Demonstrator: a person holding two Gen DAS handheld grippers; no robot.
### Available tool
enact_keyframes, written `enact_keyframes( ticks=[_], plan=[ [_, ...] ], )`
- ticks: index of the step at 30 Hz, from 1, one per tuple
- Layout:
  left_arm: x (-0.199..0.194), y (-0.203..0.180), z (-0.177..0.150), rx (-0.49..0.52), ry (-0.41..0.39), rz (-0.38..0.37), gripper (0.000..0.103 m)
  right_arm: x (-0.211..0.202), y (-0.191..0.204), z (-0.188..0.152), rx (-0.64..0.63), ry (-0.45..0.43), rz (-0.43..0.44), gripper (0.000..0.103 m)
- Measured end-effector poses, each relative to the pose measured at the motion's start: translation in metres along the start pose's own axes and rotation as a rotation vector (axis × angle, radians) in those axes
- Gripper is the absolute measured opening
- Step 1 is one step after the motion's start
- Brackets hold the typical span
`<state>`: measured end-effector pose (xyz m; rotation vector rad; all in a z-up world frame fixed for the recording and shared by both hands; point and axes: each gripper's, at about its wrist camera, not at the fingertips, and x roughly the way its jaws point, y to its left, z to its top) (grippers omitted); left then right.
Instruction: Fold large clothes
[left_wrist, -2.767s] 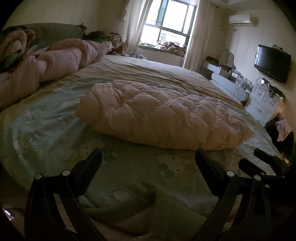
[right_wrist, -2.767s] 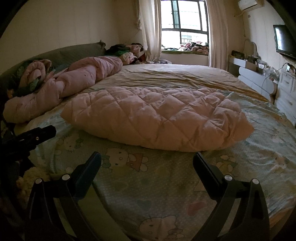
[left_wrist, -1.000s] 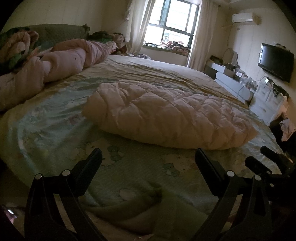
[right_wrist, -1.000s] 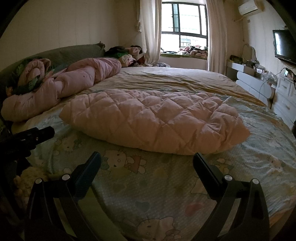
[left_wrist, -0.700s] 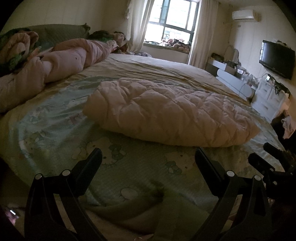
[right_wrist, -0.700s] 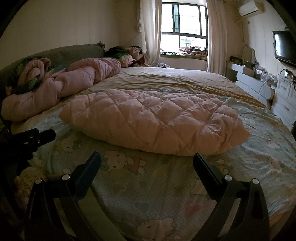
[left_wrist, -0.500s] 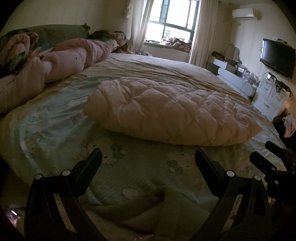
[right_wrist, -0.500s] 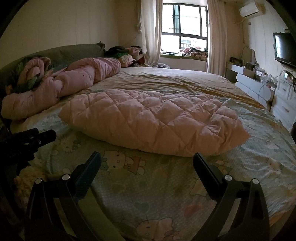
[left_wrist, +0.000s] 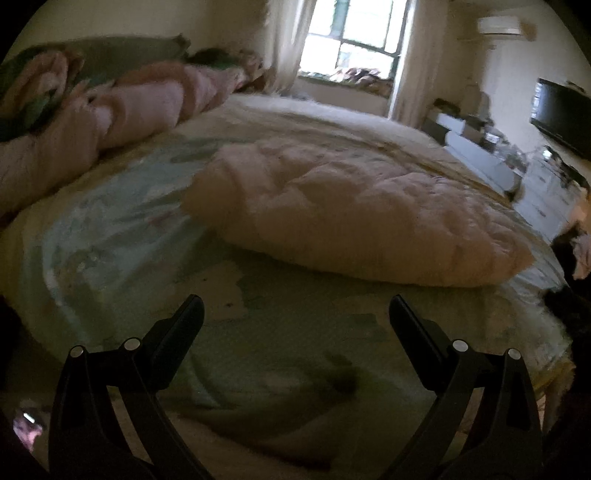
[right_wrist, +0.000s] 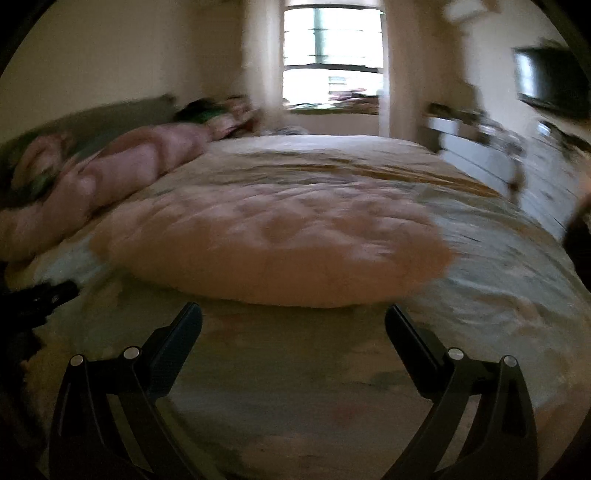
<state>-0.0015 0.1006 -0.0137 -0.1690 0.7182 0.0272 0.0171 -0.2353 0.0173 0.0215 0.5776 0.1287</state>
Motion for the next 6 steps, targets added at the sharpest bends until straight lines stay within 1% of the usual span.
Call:
enact_keyframes(
  ticks=[1, 3, 4, 5, 6],
  plan=[
    [0.006, 0.013, 0.004, -0.019, 0.026, 0.006, 0.094, -0.005, -0.030, -0.001, 0.031, -0.020, -0.074, 0.099],
    [0.022, 0.050, 0.016, -0.048, 0.063, 0.048, 0.094, -0.007, -0.081, -0.005, 0.093, -0.001, -0.203, 0.099],
    [0.027, 0.070, 0.024, -0.057, 0.069, 0.090, 0.094, -0.008, -0.129, -0.010, 0.154, 0.022, -0.312, 0.099],
    [0.037, 0.103, 0.035, -0.076, 0.082, 0.167, 0.094, -0.011, -0.166, -0.018, 0.216, 0.035, -0.407, 0.099],
    [0.044, 0.131, 0.044, -0.090, 0.089, 0.224, 0.094, -0.016, -0.205, -0.027, 0.288, 0.044, -0.506, 0.099]
  ],
)
